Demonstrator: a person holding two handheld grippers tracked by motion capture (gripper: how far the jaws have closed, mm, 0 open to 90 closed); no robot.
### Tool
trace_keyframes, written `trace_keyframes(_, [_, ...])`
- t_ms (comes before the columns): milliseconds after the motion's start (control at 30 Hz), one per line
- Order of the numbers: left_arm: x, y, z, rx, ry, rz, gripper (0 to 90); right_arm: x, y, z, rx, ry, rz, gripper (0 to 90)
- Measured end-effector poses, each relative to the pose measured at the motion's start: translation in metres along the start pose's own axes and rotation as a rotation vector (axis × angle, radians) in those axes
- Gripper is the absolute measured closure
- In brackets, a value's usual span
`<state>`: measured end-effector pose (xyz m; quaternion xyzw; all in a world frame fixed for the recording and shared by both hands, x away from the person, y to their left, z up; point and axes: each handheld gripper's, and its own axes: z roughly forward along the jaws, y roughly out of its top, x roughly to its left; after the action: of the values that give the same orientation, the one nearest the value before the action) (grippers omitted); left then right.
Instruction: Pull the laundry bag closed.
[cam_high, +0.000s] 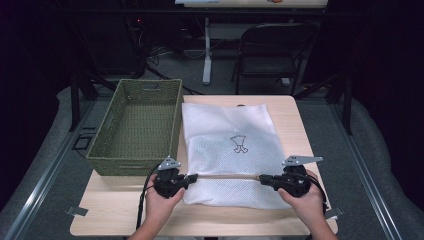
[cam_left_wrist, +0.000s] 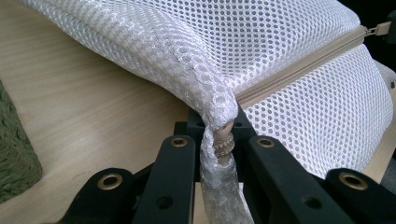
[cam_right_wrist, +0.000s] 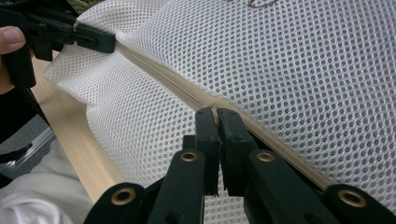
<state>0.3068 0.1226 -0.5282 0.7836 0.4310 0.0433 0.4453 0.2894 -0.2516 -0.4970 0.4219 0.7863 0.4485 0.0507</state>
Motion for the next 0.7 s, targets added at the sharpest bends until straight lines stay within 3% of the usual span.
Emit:
trace_keyframes(367, [0.000,0.000,-0.001,-0.012,-0.005,-0.011,85.0,0.013,0.008,0.010,-0.004,0.034,-0.024,87.3])
trace_keyframes(567, [0.002,0.001,-0.003,-0.015,0.010,-0.018,84.5,0.016,0.011,0.013,-0.007,0.058,-0.009,87.3])
trace_keyframes(700, [0.003,0.003,-0.010,-0.020,0.040,-0.002,75.3,0.018,0.012,0.013,-0.020,0.052,-0.016,87.3])
